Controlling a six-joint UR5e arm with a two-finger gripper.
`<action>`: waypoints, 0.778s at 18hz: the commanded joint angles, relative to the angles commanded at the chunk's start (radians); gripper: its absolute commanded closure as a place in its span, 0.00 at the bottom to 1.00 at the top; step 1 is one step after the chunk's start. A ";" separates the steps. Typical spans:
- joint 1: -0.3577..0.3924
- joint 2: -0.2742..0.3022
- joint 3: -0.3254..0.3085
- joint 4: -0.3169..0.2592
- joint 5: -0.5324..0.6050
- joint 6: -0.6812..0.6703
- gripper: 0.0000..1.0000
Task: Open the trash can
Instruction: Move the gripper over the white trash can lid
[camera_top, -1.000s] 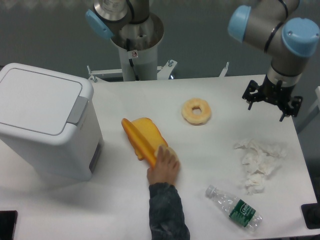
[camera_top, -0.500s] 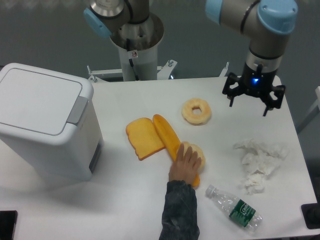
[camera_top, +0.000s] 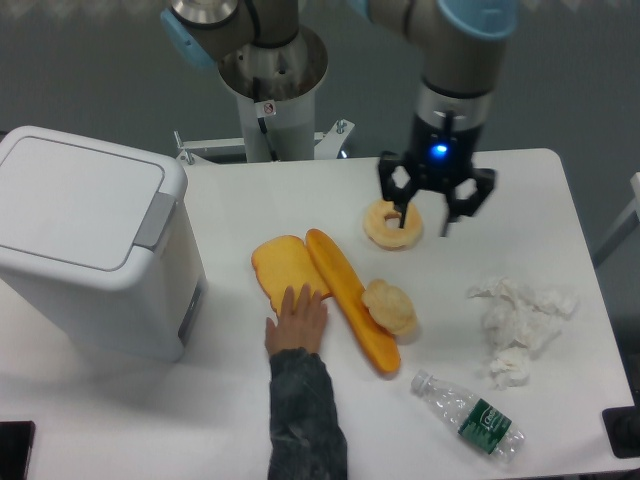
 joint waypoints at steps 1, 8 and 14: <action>-0.018 0.011 -0.003 -0.003 -0.008 -0.029 0.74; -0.175 0.019 0.003 0.005 -0.046 -0.245 0.87; -0.213 0.061 0.009 0.008 -0.138 -0.364 0.90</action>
